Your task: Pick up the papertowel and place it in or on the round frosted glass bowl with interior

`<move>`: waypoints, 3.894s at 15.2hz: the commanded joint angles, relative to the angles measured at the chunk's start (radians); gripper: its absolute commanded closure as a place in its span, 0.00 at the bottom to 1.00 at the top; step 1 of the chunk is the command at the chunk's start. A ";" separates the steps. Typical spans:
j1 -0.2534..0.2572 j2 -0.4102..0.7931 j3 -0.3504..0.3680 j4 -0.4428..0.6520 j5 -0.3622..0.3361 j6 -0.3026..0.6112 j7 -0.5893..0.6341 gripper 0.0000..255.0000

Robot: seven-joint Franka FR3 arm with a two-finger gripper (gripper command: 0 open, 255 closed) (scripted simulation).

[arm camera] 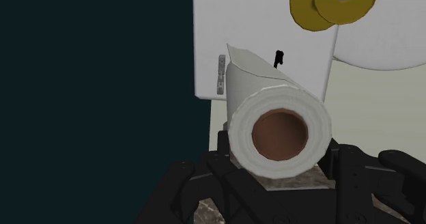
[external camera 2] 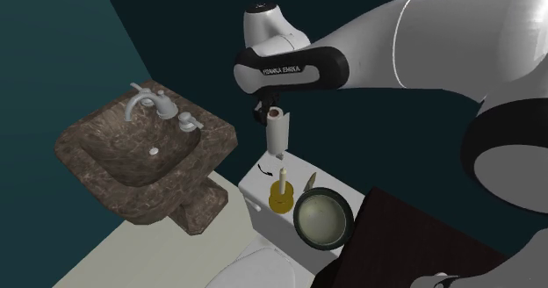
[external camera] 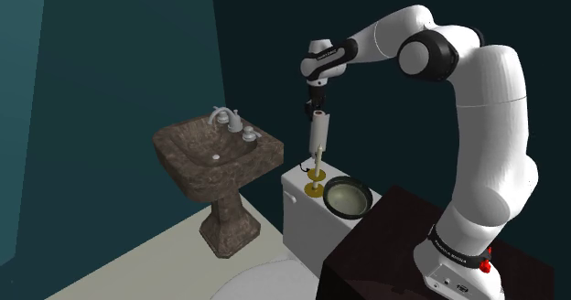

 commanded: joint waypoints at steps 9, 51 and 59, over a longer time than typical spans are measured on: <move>0.000 -0.042 -0.003 0.071 -0.006 -0.114 0.002 1.00; 0.072 -0.975 0.066 -1.009 -0.095 0.035 0.180 1.00; 0.071 -0.915 0.062 -1.077 -0.098 0.163 0.182 1.00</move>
